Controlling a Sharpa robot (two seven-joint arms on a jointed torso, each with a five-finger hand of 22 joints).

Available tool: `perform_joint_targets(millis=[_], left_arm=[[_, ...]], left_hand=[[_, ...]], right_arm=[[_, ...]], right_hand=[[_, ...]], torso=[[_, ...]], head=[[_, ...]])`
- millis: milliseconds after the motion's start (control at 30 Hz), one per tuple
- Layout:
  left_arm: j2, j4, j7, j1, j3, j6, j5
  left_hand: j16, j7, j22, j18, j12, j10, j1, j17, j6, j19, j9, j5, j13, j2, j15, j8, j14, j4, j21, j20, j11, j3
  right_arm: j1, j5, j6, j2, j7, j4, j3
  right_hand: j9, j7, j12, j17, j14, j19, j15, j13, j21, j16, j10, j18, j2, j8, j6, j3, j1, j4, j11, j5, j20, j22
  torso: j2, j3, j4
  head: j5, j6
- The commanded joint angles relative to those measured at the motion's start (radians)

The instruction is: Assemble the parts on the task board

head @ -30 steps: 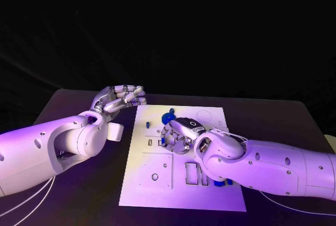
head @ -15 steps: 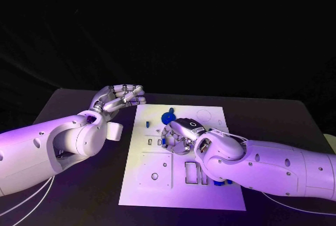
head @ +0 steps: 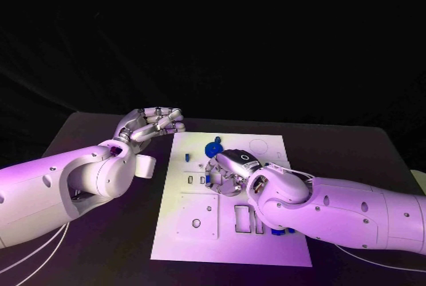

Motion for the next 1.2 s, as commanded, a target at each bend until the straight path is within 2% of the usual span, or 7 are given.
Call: perform_joint_targets(millis=[33, 233, 500, 800, 900, 1000, 1200], left_arm=[[0.001, 0.001, 0.004, 0.001, 0.001, 0.02, 0.002], [0.0, 0.002, 0.003, 0.001, 0.001, 0.021, 0.002], [0.001, 0.001, 0.003, 0.001, 0.001, 0.021, 0.002], [0.001, 0.001, 0.003, 0.0, 0.001, 0.021, 0.002], [0.001, 0.001, 0.003, 0.0, 0.001, 0.021, 0.002], [0.001, 0.0, 0.003, 0.0, 0.0, 0.021, 0.002], [0.002, -0.002, -0.007, 0.0, 0.0, 0.018, -0.011]], left_hand=[[-0.007, 0.0, -0.001, 0.011, -0.005, -0.002, 0.0, 0.001, -0.002, 0.003, 0.001, -0.003, 0.001, 0.01, -0.001, -0.003, -0.009, -0.001, -0.005, 0.008, 0.002, -0.005], [-0.007, 0.0, -0.001, 0.011, -0.005, -0.002, 0.0, 0.001, -0.002, 0.003, 0.001, -0.003, 0.001, 0.01, -0.001, -0.003, -0.009, -0.001, -0.005, 0.008, 0.002, -0.005], [-0.008, 0.001, -0.002, 0.011, -0.007, -0.003, -0.001, 0.002, -0.002, 0.002, 0.002, -0.004, 0.001, 0.011, 0.0, -0.003, -0.009, -0.001, -0.005, 0.008, 0.003, -0.007], [-0.008, 0.001, -0.002, 0.011, -0.007, -0.003, -0.001, 0.002, -0.002, 0.002, 0.002, -0.004, 0.001, 0.011, 0.0, -0.003, -0.009, -0.001, -0.005, 0.008, 0.003, -0.007], [-0.008, 0.001, -0.002, 0.011, -0.007, -0.003, -0.001, 0.002, -0.002, 0.002, 0.002, -0.004, 0.001, 0.011, 0.0, -0.003, -0.009, -0.001, -0.005, 0.008, 0.003, -0.007], [-0.008, 0.001, -0.002, 0.011, -0.007, -0.003, -0.001, 0.002, -0.002, 0.002, 0.002, -0.004, 0.001, 0.011, 0.0, -0.003, -0.009, -0.001, -0.005, 0.008, 0.003, -0.007], [-0.008, 0.001, -0.002, 0.011, -0.009, -0.005, 0.0, 0.003, -0.002, 0.002, 0.002, -0.004, 0.001, 0.011, 0.0, -0.004, -0.01, -0.001, -0.005, 0.008, 0.003, -0.008]], right_arm=[[-0.003, -0.026, 0.011, 0.001, -0.015, -0.001, -0.002], [-0.003, -0.034, 0.008, 0.003, -0.018, -0.002, -0.002], [-0.003, -0.041, 0.003, 0.004, -0.018, -0.003, -0.002], [-0.003, -0.049, -0.005, 0.004, -0.016, -0.001, -0.002], [-0.003, -0.05, -0.01, 0.004, -0.015, 0.0, -0.002], [-0.003, -0.052, -0.016, 0.004, -0.015, 0.001, -0.002], [-0.003, -0.064, -0.07, -0.008, -0.013, 0.016, -0.001]], right_hand=[[-0.002, 0.003, 0.003, 0.263, 0.106, 0.073, 0.0, 0.263, 0.0, 0.004, 0.104, -0.007, -0.008, -0.007, -0.011, -0.008, -0.006, 0.002, 0.002, -0.008, -0.005, 0.23], [-0.005, 0.006, 0.002, 0.263, 0.106, 0.072, 0.002, 0.262, -0.001, 0.004, 0.103, -0.007, -0.012, -0.014, -0.022, -0.013, -0.007, 0.003, 0.005, -0.017, -0.003, 0.23], [-0.022, 0.023, -0.009, 0.263, 0.106, 0.069, 0.014, 0.25, -0.006, 0.004, 0.094, -0.006, -0.027, -0.04, -0.06, -0.036, -0.007, 0.007, 0.019, -0.03, 0.006, 0.228], [-0.031, 0.03, -0.016, 0.263, 0.106, 0.067, 0.021, 0.244, -0.009, 0.004, 0.089, -0.005, -0.033, -0.052, -0.077, -0.053, -0.004, 0.01, 0.025, -0.041, 0.013, 0.226], [-0.036, 0.033, -0.019, 0.263, 0.106, 0.067, 0.025, 0.241, -0.01, 0.004, 0.086, -0.005, -0.034, -0.057, -0.084, -0.072, -0.006, 0.018, 0.029, -0.064, 0.017, 0.226], [-0.042, 0.033, -0.02, 0.263, 0.106, 0.067, 0.025, 0.239, -0.011, 0.004, 0.085, -0.004, -0.029, -0.057, -0.084, -0.116, -0.009, 0.043, 0.03, -0.104, 0.02, 0.226], [-0.052, 0.038, -0.029, 0.263, 0.106, 0.065, 0.03, 0.23, -0.016, 0.004, 0.078, -0.003, -0.016, -0.066, -0.111, -0.258, 0.018, 0.113, 0.033, -0.106, 0.023, 0.225]], torso=[[-0.001, -0.0004, 0.0001], [0.0, -0.0006, -0.0002], [-0.001, -0.0002, -0.0002], [-0.001, -0.0004, -0.0005], [-0.001, -0.0004, -0.0005], [0.0, 0.0, -0.0005], [-0.002, 0.0006, 0.0]], head=[[0.0, -0.003], [0.0, -0.002], [-0.001, 0.0], [-0.002, 0.002], [-0.002, 0.002], [-0.002, 0.002], [-0.003, 0.002]])
